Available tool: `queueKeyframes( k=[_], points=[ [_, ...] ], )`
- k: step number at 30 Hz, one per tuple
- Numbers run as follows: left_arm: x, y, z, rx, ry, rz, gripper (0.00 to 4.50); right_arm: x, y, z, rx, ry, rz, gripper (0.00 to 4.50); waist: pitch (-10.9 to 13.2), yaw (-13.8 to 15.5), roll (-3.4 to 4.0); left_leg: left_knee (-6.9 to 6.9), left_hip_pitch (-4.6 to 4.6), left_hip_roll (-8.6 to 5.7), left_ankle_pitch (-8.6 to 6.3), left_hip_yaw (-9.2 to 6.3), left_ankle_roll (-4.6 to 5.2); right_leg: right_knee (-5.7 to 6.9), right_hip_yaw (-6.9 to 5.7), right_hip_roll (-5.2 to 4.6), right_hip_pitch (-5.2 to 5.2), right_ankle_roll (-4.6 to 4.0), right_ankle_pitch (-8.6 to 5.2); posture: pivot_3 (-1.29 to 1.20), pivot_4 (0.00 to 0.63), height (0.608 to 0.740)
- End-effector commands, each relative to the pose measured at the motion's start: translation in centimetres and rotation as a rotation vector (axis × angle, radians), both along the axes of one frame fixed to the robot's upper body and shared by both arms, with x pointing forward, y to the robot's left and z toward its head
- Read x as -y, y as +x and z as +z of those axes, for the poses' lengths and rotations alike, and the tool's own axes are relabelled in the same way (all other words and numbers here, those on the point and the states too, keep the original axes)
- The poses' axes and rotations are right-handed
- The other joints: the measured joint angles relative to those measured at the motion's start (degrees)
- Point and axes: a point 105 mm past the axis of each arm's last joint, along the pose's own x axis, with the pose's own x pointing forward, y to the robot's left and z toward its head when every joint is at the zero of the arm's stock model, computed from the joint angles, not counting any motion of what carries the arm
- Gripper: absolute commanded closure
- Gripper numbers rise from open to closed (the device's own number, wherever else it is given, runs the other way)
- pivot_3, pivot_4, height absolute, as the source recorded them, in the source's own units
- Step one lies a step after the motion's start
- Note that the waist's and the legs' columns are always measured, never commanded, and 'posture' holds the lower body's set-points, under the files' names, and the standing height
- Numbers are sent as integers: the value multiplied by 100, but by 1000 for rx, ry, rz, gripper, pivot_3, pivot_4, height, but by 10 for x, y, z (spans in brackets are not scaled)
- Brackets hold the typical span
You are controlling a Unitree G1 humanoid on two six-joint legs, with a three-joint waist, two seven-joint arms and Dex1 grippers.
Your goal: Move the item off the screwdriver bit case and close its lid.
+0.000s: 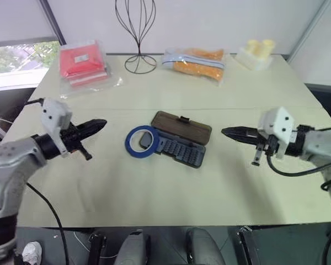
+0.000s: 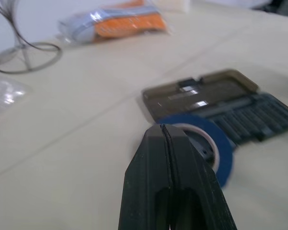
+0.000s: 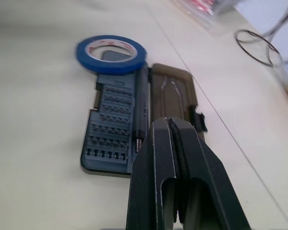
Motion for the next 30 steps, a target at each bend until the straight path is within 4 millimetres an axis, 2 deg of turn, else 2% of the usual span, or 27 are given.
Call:
queueKeyframes(
  k=[1,6,30],
  points=[
    [-2,-1,12,41,21,-27,4500,-4,-1,10,25,9,30,4469,1,1,-1,0,0,0,0,0,0,0,0,0,0,0,0,0,150,740],
    [3,0,18,46,0,-51,4500,-12,-2,10,24,14,56,4469,6,14,-7,1,-4,2,0,-1,-1,0,0,-2,-1,0,0,0,150,740],
    [16,-3,7,-20,-11,-76,4500,-15,0,8,24,20,63,4469,7,6,-6,0,-6,3,0,1,-1,0,2,-5,-6,1,0,0,150,740]
  ],
)
